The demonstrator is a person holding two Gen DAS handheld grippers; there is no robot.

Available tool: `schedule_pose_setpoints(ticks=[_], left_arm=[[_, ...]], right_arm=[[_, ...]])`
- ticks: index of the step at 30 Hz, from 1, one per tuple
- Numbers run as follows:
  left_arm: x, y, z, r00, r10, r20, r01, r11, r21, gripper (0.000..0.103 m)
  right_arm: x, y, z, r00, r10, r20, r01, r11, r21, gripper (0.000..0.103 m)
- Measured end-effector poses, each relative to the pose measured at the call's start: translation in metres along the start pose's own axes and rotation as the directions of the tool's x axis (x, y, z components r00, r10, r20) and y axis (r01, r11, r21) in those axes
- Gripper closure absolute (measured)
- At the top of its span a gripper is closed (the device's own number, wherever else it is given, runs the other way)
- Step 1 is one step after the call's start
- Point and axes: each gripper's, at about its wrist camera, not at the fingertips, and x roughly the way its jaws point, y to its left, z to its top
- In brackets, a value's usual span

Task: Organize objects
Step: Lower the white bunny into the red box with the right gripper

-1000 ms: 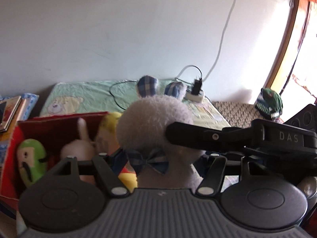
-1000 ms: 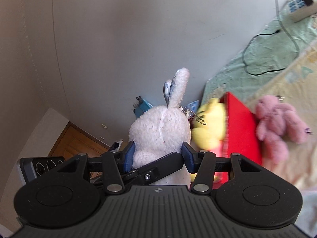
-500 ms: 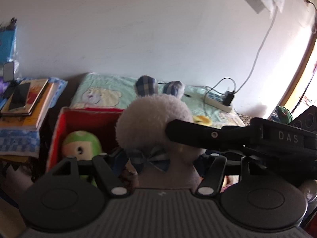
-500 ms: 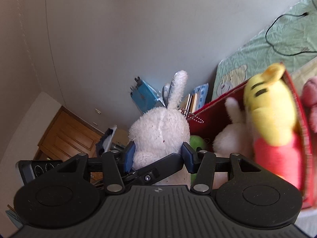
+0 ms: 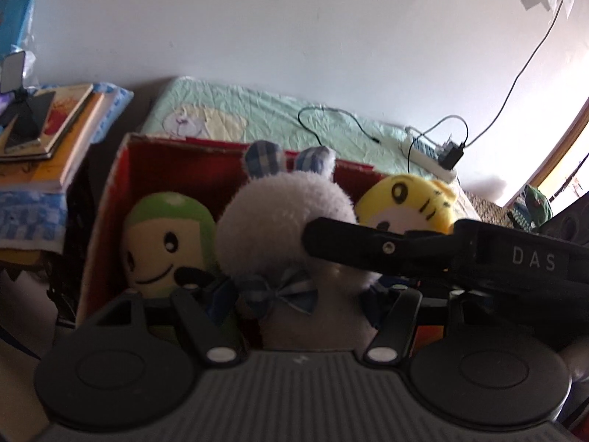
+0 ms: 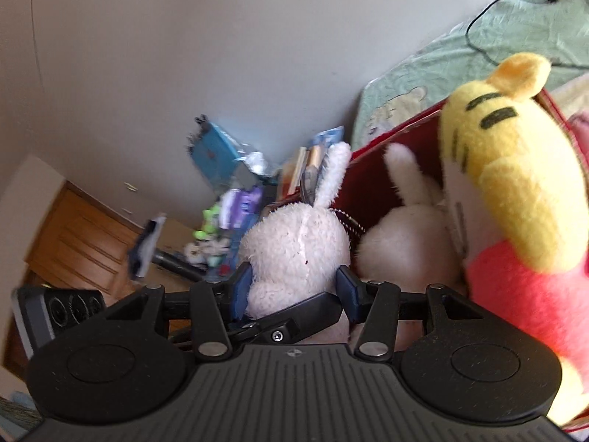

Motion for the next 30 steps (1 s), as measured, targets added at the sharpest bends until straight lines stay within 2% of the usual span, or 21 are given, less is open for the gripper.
schedule_pose_setpoints(ticks=[4, 6, 10, 16, 21, 26, 30], left_arm=[[0.01, 0.002, -0.001, 0.999, 0.028, -0.024, -0.027, 0.999, 0.025, 0.036], [0.012, 0.005, -0.003, 0.999, 0.041, -0.028, -0.04, 0.998, 0.038, 0.029], [0.013, 0.009, -0.002, 0.998, 0.04, -0.042, -0.038, 0.998, 0.049, 0.026], [0.013, 0.009, -0.002, 0.997, 0.046, -0.057, -0.042, 0.997, 0.07, 0.024], [0.013, 0.006, 0.0, 0.997, 0.055, -0.062, -0.05, 0.996, 0.071, 0.022], [0.021, -0.005, 0.002, 0.99, 0.106, -0.094, -0.096, 0.99, 0.103, 0.018], [0.025, -0.013, 0.0, 0.985, 0.141, -0.104, -0.128, 0.984, 0.123, 0.014]], right_arm=[[0.011, 0.001, -0.001, 0.998, -0.062, -0.016, 0.062, 0.997, -0.037, 0.054], [0.017, 0.003, -0.001, 0.996, -0.088, -0.023, 0.087, 0.995, -0.057, 0.054], [0.029, 0.0, 0.002, 0.991, -0.13, -0.03, 0.128, 0.99, -0.065, 0.054], [0.033, -0.007, 0.006, 0.99, -0.137, -0.037, 0.134, 0.989, -0.067, 0.056], [0.023, -0.003, 0.002, 0.985, -0.174, -0.006, 0.172, 0.978, -0.119, 0.057], [0.031, 0.0, 0.0, 0.979, -0.202, -0.015, 0.197, 0.966, -0.166, 0.057], [0.03, -0.007, 0.001, 0.983, -0.183, -0.023, 0.178, 0.972, -0.154, 0.057]])
